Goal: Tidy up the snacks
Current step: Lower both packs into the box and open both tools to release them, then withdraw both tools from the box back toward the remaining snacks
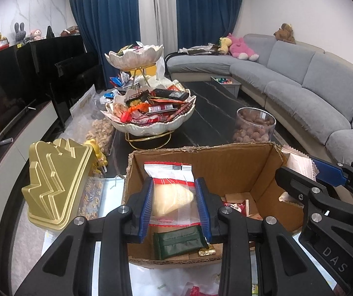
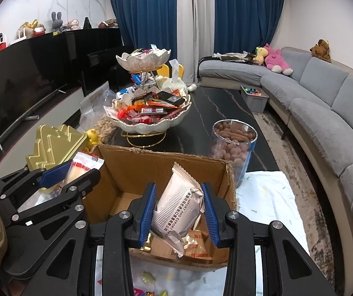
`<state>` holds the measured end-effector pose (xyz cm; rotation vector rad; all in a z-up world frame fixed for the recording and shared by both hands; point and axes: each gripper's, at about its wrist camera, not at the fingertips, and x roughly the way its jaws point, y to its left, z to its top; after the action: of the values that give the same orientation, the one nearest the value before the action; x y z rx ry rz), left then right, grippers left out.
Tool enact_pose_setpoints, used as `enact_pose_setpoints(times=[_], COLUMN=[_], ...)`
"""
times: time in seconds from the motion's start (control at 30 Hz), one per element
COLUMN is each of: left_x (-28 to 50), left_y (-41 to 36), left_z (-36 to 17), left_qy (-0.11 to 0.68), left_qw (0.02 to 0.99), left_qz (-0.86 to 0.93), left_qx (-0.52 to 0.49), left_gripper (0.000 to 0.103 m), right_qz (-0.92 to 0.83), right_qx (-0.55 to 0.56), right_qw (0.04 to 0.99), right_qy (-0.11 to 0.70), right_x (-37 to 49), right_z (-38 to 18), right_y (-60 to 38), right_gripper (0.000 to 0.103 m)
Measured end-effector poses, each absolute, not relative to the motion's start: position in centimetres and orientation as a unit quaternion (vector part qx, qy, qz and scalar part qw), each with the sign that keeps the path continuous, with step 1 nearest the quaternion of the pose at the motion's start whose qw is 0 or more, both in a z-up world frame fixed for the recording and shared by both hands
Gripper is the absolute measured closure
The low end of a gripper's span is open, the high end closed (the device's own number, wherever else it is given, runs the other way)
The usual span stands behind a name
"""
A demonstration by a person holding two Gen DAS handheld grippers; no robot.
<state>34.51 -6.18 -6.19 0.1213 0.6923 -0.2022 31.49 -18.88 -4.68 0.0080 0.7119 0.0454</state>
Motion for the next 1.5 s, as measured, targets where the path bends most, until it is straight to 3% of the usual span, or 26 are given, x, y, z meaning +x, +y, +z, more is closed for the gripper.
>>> enact_pose_setpoints(times=[0.63, 0.9, 1.1, 1.5], left_x=[35.4, 34.8, 34.3, 33.0], left_y=[-5.9, -5.2, -4.6, -4.4], left_z=[-7.3, -7.1, -6.6, -5.1], left_qy=[0.35, 0.343, 0.338, 0.327], left_qw=[0.93, 0.934, 0.937, 0.942], left_qz=[-0.101, -0.089, -0.072, -0.056], left_qx=[0.056, 0.052, 0.051, 0.052], left_gripper=[0.068, 0.042, 0.035, 0.02], right_qz=[0.034, 0.024, 0.012, 0.001], right_qx=[0.001, 0.005, 0.01, 0.012], right_qw=[0.934, 0.936, 0.937, 0.94], right_qy=[0.355, 0.352, 0.35, 0.342], right_x=[32.6, 32.3, 32.1, 30.8], right_z=[-5.5, -5.4, -5.2, -4.0], right_y=[-18.4, -19.0, -19.4, -19.9], right_gripper=[0.063, 0.044, 0.031, 0.028])
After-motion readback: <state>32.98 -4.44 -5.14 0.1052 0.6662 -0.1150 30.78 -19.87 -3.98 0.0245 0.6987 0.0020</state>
